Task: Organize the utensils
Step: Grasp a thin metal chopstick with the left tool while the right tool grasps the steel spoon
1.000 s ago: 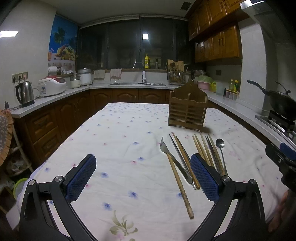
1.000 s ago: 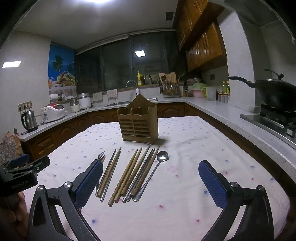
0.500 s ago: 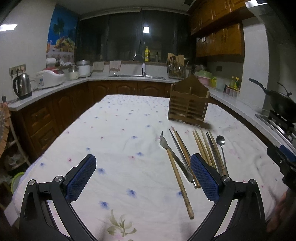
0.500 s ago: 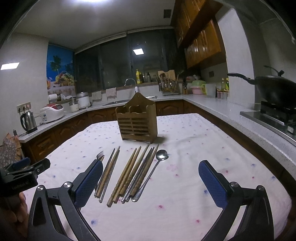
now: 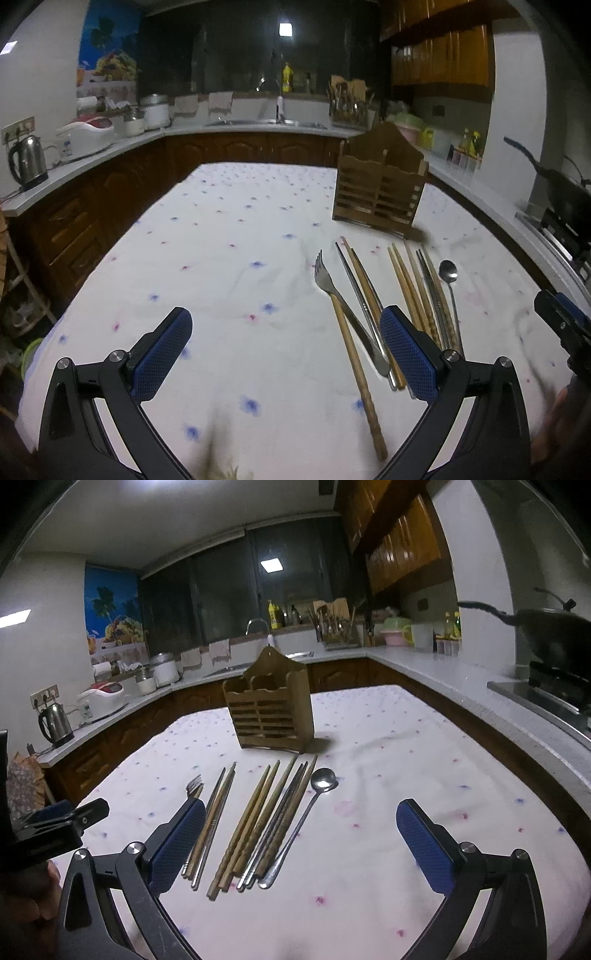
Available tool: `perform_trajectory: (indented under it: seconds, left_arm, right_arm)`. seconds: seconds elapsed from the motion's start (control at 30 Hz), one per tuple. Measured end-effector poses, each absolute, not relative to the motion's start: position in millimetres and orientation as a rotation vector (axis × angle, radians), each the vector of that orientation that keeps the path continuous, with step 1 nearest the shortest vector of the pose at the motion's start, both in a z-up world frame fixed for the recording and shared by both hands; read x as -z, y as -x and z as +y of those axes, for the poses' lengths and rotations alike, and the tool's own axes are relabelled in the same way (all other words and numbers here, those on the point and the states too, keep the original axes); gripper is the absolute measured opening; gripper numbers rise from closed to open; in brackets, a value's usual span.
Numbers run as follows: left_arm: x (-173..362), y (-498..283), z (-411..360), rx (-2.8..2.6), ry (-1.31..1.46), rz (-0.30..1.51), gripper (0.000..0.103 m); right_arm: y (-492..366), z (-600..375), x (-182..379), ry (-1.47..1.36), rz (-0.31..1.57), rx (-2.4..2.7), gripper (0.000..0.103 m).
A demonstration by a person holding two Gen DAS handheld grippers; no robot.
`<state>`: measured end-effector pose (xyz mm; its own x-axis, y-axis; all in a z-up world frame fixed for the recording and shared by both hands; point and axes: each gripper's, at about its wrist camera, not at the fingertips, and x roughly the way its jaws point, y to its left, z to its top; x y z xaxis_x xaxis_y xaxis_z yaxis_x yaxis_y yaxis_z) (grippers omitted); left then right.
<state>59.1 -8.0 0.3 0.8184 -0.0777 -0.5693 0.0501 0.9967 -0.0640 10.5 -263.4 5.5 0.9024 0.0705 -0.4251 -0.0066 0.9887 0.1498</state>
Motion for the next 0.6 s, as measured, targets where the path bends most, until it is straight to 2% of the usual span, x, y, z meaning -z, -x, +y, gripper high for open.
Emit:
perform_trajectory:
  seconds: [0.2,0.27,0.3,0.4,0.6]
  left_arm:
    - [-2,-104,-11,0.126,0.067,0.687,0.103]
    - [-2,-118,-12,0.142,0.073,0.709,0.101]
    - [-2,-127,-13,0.151,0.076,0.721,0.100]
    - [2,-148,-16,0.165,0.081,0.766,0.092]
    - [16,-187,-22,0.195,0.088,0.858,0.073]
  right_arm:
    - [-53,-285,2,-0.265,0.557,-0.062,0.103]
    - [-69,-292,5,-0.293,0.597,-0.060,0.099]
    - [-78,-296,7,-0.305,0.619,-0.061,0.095]
    - [-102,-303,13,-0.314,0.670,-0.061,0.081]
    - [-142,-310,27,-0.304,0.768,-0.104,0.071]
